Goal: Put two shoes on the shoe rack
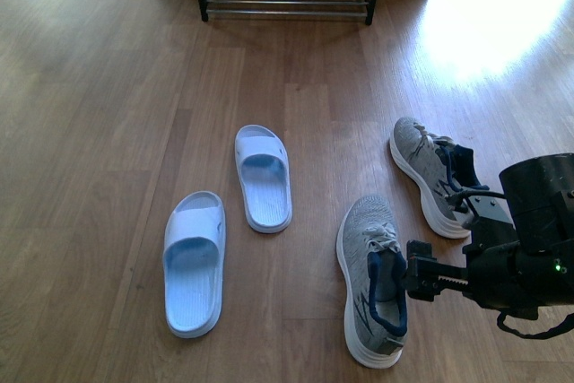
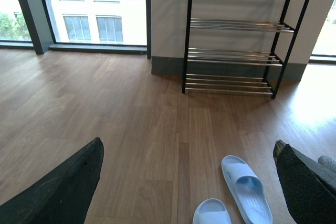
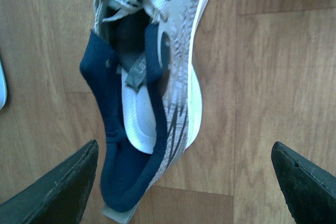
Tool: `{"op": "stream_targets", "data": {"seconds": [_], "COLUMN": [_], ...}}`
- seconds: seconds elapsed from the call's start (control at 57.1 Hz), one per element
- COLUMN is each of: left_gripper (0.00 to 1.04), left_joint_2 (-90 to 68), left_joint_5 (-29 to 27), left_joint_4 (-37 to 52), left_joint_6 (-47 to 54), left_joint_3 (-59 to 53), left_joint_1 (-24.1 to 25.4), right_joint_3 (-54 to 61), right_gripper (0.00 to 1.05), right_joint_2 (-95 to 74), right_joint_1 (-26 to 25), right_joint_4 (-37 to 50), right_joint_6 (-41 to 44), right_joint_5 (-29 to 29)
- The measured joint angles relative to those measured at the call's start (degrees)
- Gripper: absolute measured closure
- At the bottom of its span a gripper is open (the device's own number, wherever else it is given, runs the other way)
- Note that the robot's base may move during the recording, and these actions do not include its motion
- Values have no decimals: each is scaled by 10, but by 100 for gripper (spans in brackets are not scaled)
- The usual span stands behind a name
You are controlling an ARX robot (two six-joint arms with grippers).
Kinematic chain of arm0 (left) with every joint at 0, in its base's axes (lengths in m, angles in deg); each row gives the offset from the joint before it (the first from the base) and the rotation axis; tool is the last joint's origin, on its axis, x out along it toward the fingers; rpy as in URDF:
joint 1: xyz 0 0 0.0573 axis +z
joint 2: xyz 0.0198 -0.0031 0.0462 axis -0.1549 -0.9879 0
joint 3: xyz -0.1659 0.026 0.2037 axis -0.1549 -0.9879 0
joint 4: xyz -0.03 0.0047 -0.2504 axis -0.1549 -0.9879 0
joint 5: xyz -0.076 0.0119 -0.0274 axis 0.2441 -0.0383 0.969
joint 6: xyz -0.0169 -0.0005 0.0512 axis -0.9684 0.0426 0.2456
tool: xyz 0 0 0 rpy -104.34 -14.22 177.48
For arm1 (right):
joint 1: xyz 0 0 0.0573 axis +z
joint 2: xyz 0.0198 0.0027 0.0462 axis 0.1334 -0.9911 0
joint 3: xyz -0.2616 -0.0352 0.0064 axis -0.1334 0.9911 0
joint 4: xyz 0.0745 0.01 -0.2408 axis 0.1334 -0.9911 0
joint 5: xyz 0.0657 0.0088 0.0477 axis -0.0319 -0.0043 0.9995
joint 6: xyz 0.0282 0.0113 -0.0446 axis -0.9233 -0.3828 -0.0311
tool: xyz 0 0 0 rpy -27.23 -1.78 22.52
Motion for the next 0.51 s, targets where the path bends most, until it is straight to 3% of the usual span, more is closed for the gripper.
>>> {"op": "stream_targets", "data": {"seconds": [0.28,0.507], "left_gripper": [9,9], "left_joint_2": [0,0], "left_joint_5": [0,0], "left_joint_4": [0,0], "left_joint_6": [0,0], "left_joint_3": [0,0], "left_joint_1": [0,0], "right_joint_3": [-60,-115], "right_gripper": [9,9], "right_joint_2": [-74,-131], "right_joint_1": [22,10], "right_joint_4": [-14,-19], "right_joint_6": [-20,-26], "right_joint_5": [-26,-46]}}
